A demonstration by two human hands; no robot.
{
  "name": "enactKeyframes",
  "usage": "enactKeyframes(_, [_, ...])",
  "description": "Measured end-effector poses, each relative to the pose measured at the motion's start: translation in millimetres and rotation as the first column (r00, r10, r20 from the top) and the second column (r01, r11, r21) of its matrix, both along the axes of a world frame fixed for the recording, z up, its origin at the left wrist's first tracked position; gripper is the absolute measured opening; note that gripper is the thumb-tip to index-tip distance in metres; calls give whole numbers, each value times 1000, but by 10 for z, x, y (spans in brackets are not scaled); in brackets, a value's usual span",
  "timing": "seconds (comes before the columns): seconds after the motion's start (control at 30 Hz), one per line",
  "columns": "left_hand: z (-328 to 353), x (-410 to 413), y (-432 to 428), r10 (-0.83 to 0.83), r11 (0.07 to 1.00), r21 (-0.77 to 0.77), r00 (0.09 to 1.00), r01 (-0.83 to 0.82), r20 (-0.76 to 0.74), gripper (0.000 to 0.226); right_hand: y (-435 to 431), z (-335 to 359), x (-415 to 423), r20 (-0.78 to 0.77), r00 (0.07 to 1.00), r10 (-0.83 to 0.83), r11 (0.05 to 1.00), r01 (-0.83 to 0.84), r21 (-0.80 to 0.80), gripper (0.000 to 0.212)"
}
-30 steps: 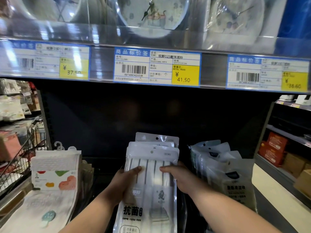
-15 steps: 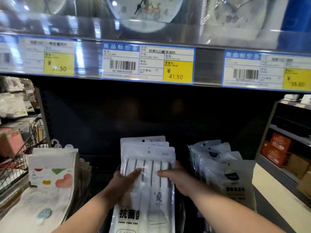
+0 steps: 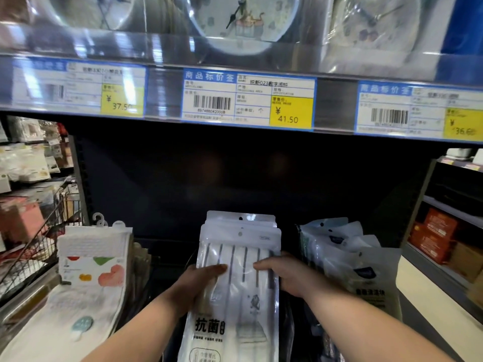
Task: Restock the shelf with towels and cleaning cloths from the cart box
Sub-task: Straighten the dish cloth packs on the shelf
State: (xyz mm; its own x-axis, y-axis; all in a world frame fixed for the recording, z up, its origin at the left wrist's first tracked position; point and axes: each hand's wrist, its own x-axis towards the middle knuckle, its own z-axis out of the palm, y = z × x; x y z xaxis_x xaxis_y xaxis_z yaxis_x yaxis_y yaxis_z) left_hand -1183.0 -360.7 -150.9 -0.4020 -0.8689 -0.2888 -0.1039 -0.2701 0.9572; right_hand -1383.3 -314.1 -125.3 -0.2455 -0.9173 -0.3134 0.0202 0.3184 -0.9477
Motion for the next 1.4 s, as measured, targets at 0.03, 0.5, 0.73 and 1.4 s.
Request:
enactKeyframes(0.03, [-13,-7,-10,6,1000,0,1000,-6,9,37,3,14,-19,-20,1000,12,999,-12,32,24])
enactKeyframes(0.5, [-88,-55,66,262,939,-259,958,-226,114,62,166,110,74,-513,858,-30,997,-7,-70,76])
enactKeyframes(0.73, [-354,137,440,86,983,-184,896,-5,436,53,539,152,234,-845,460,272,958,-47,283,95])
enactKeyframes(1.4, [-156,366,824,110,813,-541,853,218,510,80,860,38,666,-940,317,124,992,-72,107,69])
